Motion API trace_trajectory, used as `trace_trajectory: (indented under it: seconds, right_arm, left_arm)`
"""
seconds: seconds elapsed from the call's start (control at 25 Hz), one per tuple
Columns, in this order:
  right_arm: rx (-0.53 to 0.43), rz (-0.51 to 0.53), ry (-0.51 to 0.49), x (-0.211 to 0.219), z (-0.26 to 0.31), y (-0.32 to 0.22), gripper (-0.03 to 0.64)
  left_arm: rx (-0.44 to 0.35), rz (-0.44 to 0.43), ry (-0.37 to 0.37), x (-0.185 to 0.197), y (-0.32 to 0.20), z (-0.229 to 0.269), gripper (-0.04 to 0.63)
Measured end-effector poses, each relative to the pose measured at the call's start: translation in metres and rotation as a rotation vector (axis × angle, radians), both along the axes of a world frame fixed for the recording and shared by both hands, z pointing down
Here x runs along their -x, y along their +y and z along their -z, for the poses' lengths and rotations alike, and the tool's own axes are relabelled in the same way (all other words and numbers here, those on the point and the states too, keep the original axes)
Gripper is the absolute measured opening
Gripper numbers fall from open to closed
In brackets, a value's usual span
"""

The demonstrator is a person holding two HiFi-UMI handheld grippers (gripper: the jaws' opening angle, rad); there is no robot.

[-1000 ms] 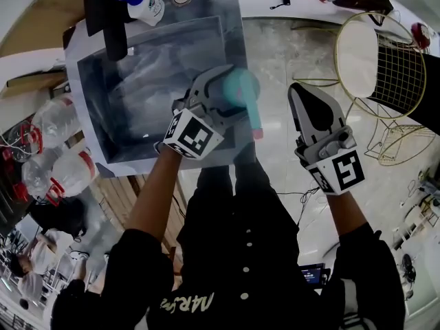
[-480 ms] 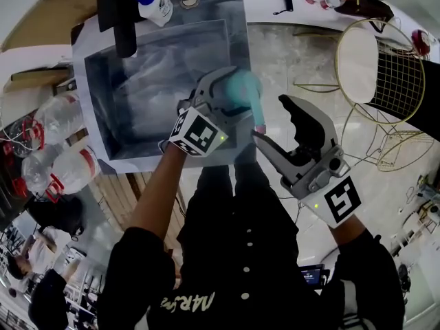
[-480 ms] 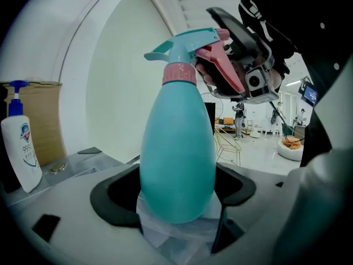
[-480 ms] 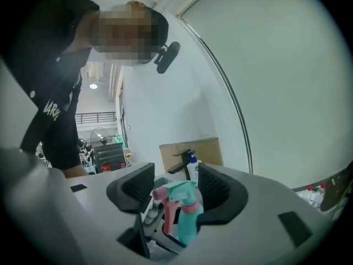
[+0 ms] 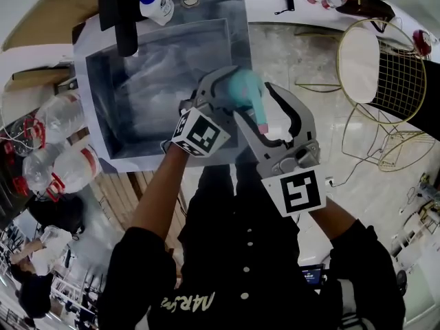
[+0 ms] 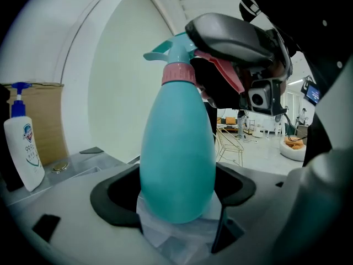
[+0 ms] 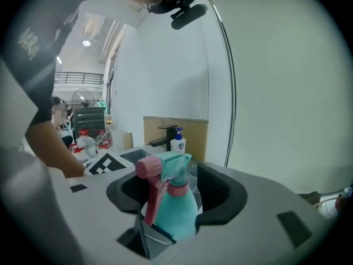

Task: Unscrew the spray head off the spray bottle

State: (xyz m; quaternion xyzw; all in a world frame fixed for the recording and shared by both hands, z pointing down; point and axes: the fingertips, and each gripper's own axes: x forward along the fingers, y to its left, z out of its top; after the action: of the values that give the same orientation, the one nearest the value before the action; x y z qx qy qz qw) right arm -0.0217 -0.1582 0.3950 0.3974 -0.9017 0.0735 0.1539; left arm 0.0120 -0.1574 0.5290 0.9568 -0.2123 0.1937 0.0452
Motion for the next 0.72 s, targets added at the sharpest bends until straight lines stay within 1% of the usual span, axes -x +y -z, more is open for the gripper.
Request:
trace_trajectory:
  seconds: [0.04,0.24,0.32,0.4,0.52,0.6,0.64,0.72]
  right_arm:
    - [0.003,-0.010,0.002,-0.001,-0.002,-0.002,0.238]
    - [0.017,-0.005,0.050,0.004,-0.017,-0.007,0.232]
    - [0.021,-0.019,0.042,0.006,-0.018,-0.008,0.201]
    - [0.020,-0.022,0.049,0.006,-0.019,-0.008,0.189]
    - [0.019,-0.037,0.027,0.006,-0.018,-0.009,0.176]
    - [0.017,-0.016,0.040,0.005,-0.019,-0.009,0.166]
    - [0.014,0.009,0.058,0.005,-0.020,-0.008,0.152]
    - [0.009,0.063,0.081,0.005,-0.021,-0.007,0.150]
  left_arm:
    - [-0.001,0.002,-0.001,0.000,0.000,0.000,0.405]
    - [-0.005,0.004,-0.006,0.001,0.001,0.000,0.405]
    - [-0.003,0.007,-0.004,0.001,0.000,0.000,0.405]
    - [-0.003,0.009,-0.002,0.001,0.000,0.000,0.405]
    - [-0.003,0.010,-0.001,0.001,0.000,-0.001,0.405]
    - [-0.003,0.010,-0.001,0.001,0.000,-0.001,0.405]
    - [-0.003,0.009,-0.001,0.001,0.000,-0.001,0.405]
    - [-0.003,0.005,-0.001,0.001,0.000,-0.001,0.405]
